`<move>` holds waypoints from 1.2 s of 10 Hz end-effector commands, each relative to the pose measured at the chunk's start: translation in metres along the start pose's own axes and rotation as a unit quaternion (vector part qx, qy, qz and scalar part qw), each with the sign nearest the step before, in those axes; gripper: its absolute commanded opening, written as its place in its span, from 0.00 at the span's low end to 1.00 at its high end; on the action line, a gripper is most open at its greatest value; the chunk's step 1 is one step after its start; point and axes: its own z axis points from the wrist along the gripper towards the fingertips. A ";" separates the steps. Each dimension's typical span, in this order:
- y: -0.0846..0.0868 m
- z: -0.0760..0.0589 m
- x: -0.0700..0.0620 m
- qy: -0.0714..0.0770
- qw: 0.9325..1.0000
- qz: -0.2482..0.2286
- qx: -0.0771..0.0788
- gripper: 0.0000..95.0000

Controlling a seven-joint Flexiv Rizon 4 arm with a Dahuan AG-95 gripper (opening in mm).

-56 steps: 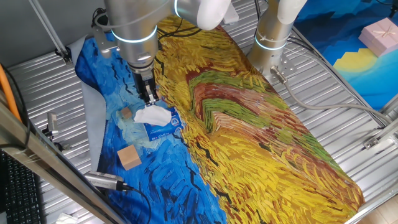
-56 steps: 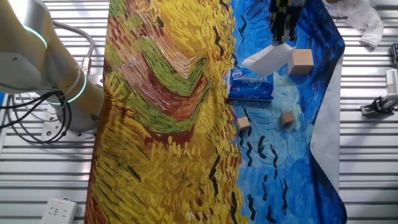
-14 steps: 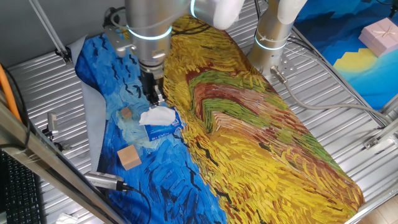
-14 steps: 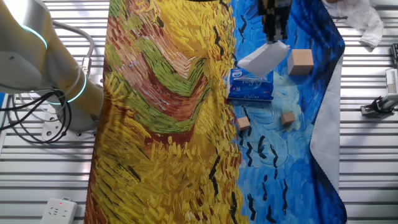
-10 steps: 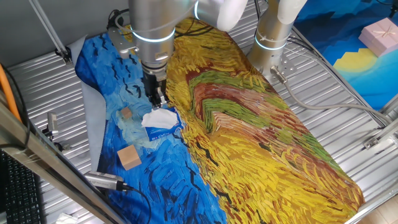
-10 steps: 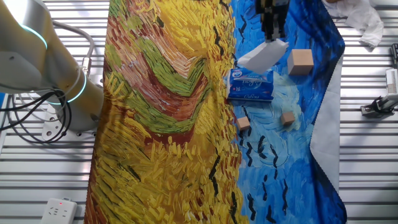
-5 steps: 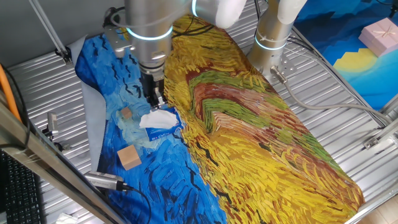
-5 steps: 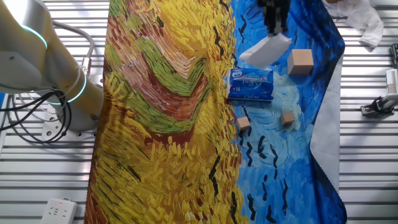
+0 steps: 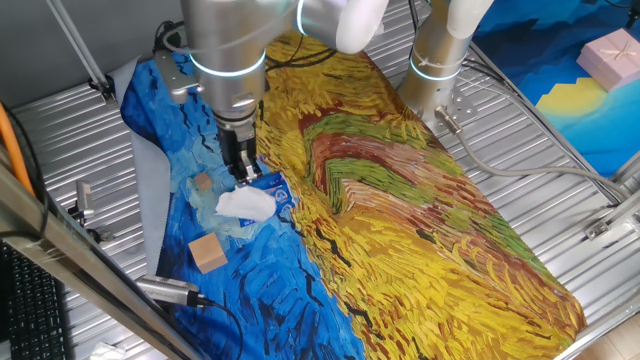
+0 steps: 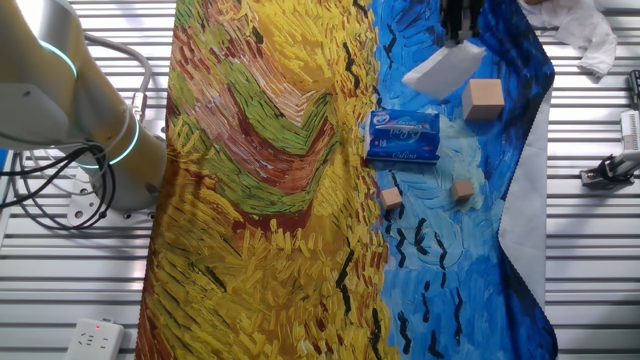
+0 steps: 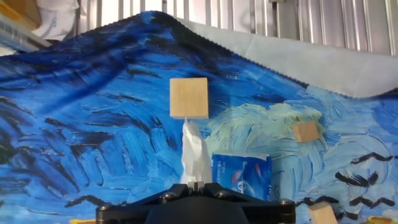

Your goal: Pull out a napkin

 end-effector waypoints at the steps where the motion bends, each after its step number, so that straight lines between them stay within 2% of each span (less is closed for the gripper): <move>1: 0.003 0.002 -0.004 0.003 1.000 -0.001 -0.001 0.00; 6: 0.020 0.003 -0.020 0.006 1.000 0.003 0.004 0.00; 10: 0.047 0.005 -0.041 0.011 1.000 0.019 0.008 0.00; 12: 0.055 0.008 -0.046 0.010 1.000 0.021 0.008 0.00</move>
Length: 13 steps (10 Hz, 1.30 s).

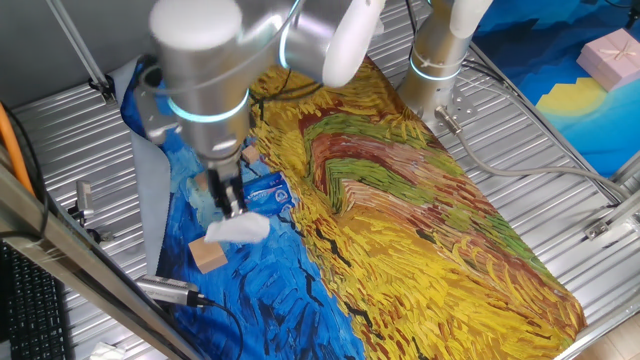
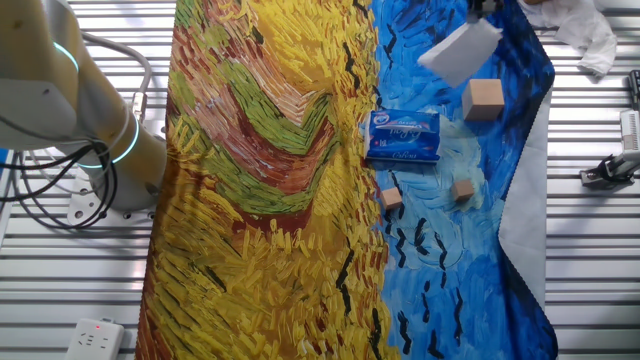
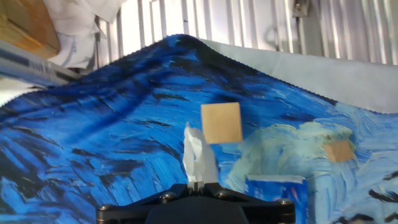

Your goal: Pull out a napkin

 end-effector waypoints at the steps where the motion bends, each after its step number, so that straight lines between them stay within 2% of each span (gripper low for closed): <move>1: 0.000 0.001 0.001 -0.003 1.000 0.000 -0.001 0.00; 9: 0.021 0.008 -0.017 -0.002 1.000 0.023 -0.001 0.00; 13: 0.044 0.002 -0.034 0.008 0.999 0.043 0.004 0.00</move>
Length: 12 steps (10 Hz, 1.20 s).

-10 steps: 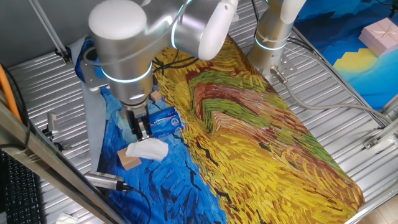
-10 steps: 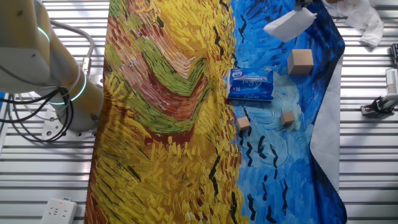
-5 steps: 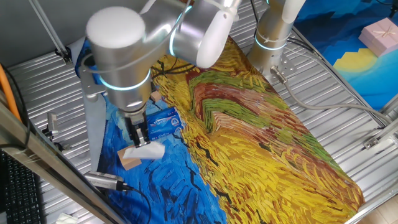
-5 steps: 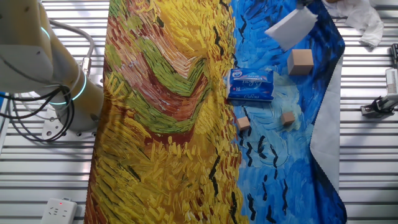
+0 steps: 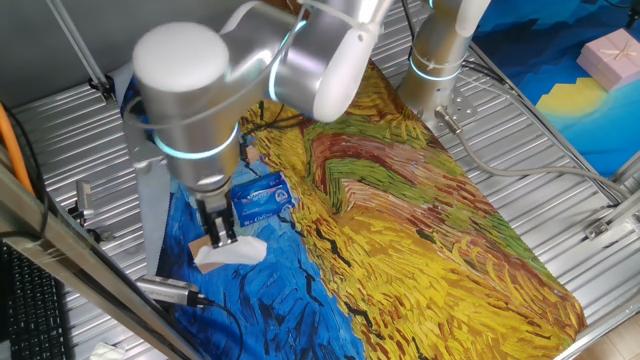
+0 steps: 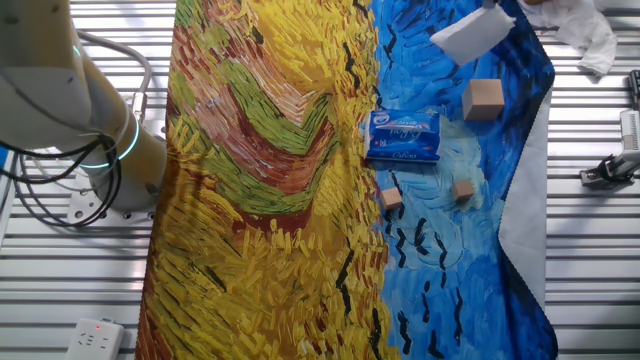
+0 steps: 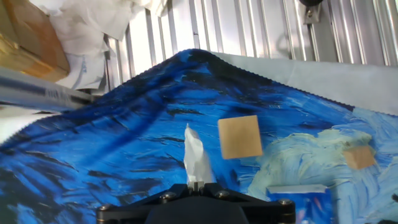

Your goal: Pull out a napkin

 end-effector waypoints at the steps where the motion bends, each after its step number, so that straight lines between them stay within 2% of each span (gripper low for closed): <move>1: 0.009 -0.003 -0.005 0.002 1.000 0.010 0.001 0.00; 3: 0.020 -0.004 -0.010 0.002 1.000 0.015 0.004 0.00; 12: 0.019 0.001 -0.009 0.002 1.000 0.026 0.005 0.00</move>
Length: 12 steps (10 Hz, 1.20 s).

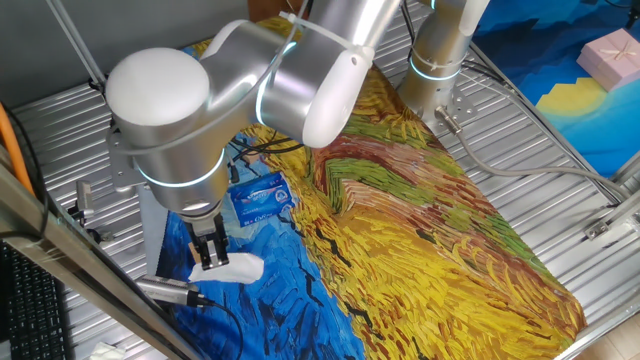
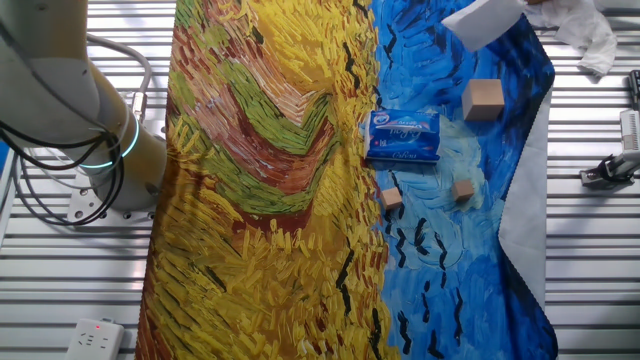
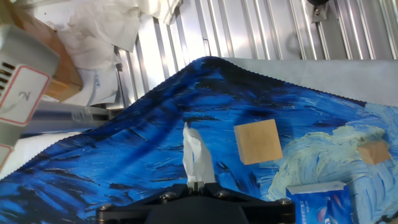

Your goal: Pull out a napkin

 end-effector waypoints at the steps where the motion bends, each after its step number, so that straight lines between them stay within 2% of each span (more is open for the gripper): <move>1: 0.000 0.000 0.000 0.000 1.000 0.000 0.002 0.00; 8: 0.000 0.000 0.000 -0.004 1.000 -0.010 0.001 0.00; 9: 0.000 0.000 0.000 -0.004 1.000 -0.014 0.001 0.20; 12: 0.000 0.000 -0.001 -0.003 1.000 -0.015 -0.002 0.20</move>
